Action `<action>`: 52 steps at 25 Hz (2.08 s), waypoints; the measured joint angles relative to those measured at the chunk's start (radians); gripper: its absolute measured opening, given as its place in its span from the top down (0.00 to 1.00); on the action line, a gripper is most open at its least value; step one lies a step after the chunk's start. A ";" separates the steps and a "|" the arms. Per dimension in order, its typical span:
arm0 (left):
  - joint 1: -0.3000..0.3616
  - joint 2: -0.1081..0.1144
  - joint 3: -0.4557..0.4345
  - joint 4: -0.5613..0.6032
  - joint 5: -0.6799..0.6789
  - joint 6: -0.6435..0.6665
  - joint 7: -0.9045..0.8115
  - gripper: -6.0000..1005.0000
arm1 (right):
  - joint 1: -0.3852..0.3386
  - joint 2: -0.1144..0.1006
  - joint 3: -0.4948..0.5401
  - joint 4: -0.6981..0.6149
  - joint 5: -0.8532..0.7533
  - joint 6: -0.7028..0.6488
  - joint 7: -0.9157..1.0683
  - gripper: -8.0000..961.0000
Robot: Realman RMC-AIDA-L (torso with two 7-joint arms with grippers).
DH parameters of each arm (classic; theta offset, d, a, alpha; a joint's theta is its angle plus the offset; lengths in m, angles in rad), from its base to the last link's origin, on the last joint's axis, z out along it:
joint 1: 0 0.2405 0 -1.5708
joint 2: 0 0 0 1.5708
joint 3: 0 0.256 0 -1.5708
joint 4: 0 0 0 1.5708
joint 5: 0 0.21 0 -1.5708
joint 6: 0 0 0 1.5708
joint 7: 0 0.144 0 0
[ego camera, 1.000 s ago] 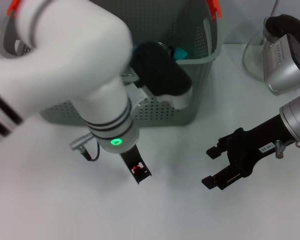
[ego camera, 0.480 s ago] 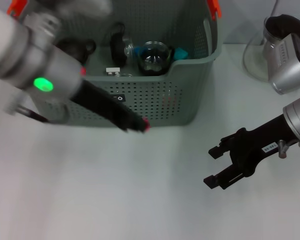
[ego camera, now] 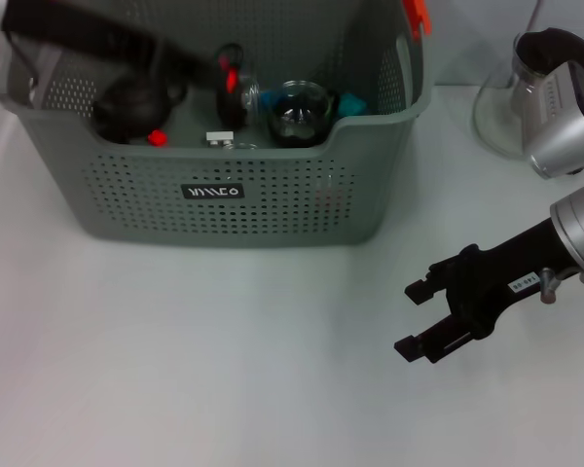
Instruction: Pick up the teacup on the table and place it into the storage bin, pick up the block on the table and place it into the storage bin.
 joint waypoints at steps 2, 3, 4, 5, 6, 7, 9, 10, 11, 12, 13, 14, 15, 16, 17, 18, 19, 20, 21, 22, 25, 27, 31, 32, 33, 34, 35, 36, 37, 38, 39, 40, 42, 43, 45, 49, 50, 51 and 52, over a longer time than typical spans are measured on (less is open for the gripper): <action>-0.036 0.025 -0.035 -0.091 -0.010 -0.063 0.020 0.79 | 0.002 0.001 0.000 0.000 0.001 0.002 0.000 0.04; -0.050 0.035 -0.040 -0.134 -0.011 -0.096 0.027 0.78 | 0.004 0.002 0.000 0.000 0.001 0.003 0.000 0.04; -0.063 0.043 -0.039 -0.175 -0.011 -0.126 0.036 0.78 | 0.005 0.002 0.000 0.000 0.001 0.003 0.000 0.04; -0.079 0.050 -0.037 -0.221 -0.009 -0.170 0.045 0.78 | 0.006 0.003 0.000 0.000 0.001 0.004 0.000 0.04; -0.088 0.051 -0.034 -0.248 -0.007 -0.196 0.052 0.78 | 0.006 0.003 0.000 0.000 0.001 0.004 0.000 0.04; -0.098 0.052 -0.029 -0.271 -0.003 -0.231 0.061 0.78 | 0.007 0.003 0.000 0.000 0.002 0.005 0.000 0.04; -0.110 0.052 -0.003 -0.306 0.011 -0.315 0.072 0.78 | 0.008 0.003 0.000 0.000 0.002 0.007 0.000 0.04; -0.111 0.049 0.012 -0.311 0.017 -0.350 0.074 0.78 | 0.008 0.003 0.001 0.000 0.003 0.010 0.000 0.04; -0.110 0.046 0.025 -0.315 0.022 -0.383 0.075 0.78 | 0.008 0.003 0.001 0.000 0.003 0.013 0.000 0.04; -0.108 0.040 0.036 -0.317 0.028 -0.420 0.075 0.78 | 0.007 0.003 0.001 0.000 0.003 0.014 0.000 0.04; -0.105 0.036 0.045 -0.318 0.031 -0.448 0.076 0.78 | 0.007 0.003 0.002 0.000 0.003 0.017 0.000 0.04; -0.102 0.033 0.054 -0.320 0.034 -0.477 0.078 0.78 | 0.007 0.003 0.002 0.000 0.003 0.019 0.000 0.04; -0.101 0.031 0.059 -0.324 0.035 -0.495 0.079 0.78 | 0.006 0.003 0.002 0.000 0.003 0.020 0.000 0.04; -0.100 0.030 0.063 -0.328 0.037 -0.505 0.080 0.78 | 0.007 0.003 0.002 0.000 0.003 0.020 0.000 0.04; -0.100 0.030 0.066 -0.335 0.040 -0.516 0.081 0.77 | 0.007 0.003 0.002 0.000 0.004 0.020 0.000 0.04; -0.100 0.031 0.066 -0.337 0.044 -0.522 0.081 0.73 | 0.007 0.003 0.002 0.000 0.004 0.021 0.000 0.04; -0.099 0.031 0.066 -0.337 0.051 -0.526 0.081 0.69 | 0.007 0.003 0.002 0.000 0.004 0.021 0.000 0.04; -0.099 0.031 0.066 -0.335 0.055 -0.528 0.081 0.64 | 0.007 0.003 0.002 0.000 0.005 0.021 0.000 0.04; -0.096 0.030 0.065 -0.329 0.059 -0.528 0.082 0.60 | 0.007 0.003 0.003 0.000 0.005 0.021 0.000 0.04; -0.094 0.030 0.063 -0.324 0.059 -0.527 0.082 0.55 | 0.007 0.003 0.005 0.000 0.005 0.021 -0.001 0.04; -0.074 0.027 0.057 -0.293 0.054 -0.524 0.083 0.43 | 0.008 0.007 0.009 0.000 0.005 0.023 -0.005 0.04; -0.059 0.021 0.056 -0.256 0.048 -0.517 0.083 0.36 | 0.010 0.009 0.010 0.000 0.005 0.023 -0.007 0.04; -0.011 0.005 0.051 -0.147 -0.037 -0.432 0.117 0.20 | 0.010 0.012 0.015 0.000 0.006 0.026 -0.008 0.04; 0.010 -0.002 0.046 -0.110 -0.093 -0.392 0.146 0.16 | 0.011 0.012 0.019 0.000 0.006 0.027 -0.009 0.04; 0.035 -0.009 0.041 -0.078 -0.165 -0.341 0.185 0.12 | 0.011 0.013 0.022 0.000 0.007 0.027 -0.010 0.04; 0.056 -0.014 0.038 -0.060 -0.223 -0.298 0.218 0.12 | 0.011 0.013 0.025 0.000 0.009 0.028 -0.012 0.04; 0.078 -0.018 0.033 -0.048 -0.294 -0.245 0.259 0.11 | 0.011 0.014 0.027 0.000 0.014 0.029 -0.017 0.04; 0.095 -0.021 0.029 -0.044 -0.346 -0.206 0.290 0.10 | 0.010 0.015 0.027 0.000 0.021 0.031 -0.021 0.04; 0.117 -0.024 0.020 -0.049 -0.421 -0.144 0.337 0.09 | 0.008 0.015 0.027 0.000 0.030 0.034 -0.028 0.04; 0.138 -0.027 0.009 -0.064 -0.488 -0.086 0.384 0.09 | 0.006 0.015 0.027 0.000 0.039 0.036 -0.034 0.04; 0.153 -0.029 -0.001 -0.084 -0.531 -0.044 0.417 0.08 | 0.004 0.015 0.027 0.001 0.049 0.041 -0.043 0.04; 0.167 -0.032 -0.015 -0.108 -0.568 -0.004 0.453 0.07 | 0.003 0.015 0.027 0.002 0.058 0.045 -0.049 0.04; 0.196 -0.036 -0.047 -0.172 -0.622 0.062 0.537 0.06 | 0.001 0.014 0.032 0.005 0.074 0.055 -0.063 0.04; 0.209 -0.039 -0.060 -0.202 -0.635 0.077 0.571 0.05 | -0.001 0.014 0.040 0.007 0.082 0.058 -0.074 0.04; 0.244 -0.045 -0.081 -0.259 -0.646 0.095 0.640 0.04 | -0.008 0.016 0.065 0.009 0.098 0.062 -0.099 0.04; 0.333 -0.078 -0.081 -0.297 -0.632 0.119 0.777 0.04 | -0.023 0.021 0.102 0.010 0.154 0.062 -0.141 0.04; 0.359 -0.090 -0.074 -0.297 -0.619 0.122 0.809 0.04 | -0.026 0.021 0.104 0.010 0.166 0.062 -0.143 0.04; 0.375 -0.097 -0.070 -0.298 -0.607 0.123 0.832 0.04 | -0.029 0.022 0.104 0.010 0.179 0.063 -0.145 0.04; 0.397 -0.110 -0.063 -0.303 -0.578 0.125 0.869 0.04 | -0.031 0.024 0.104 0.010 0.191 0.062 -0.149 0.04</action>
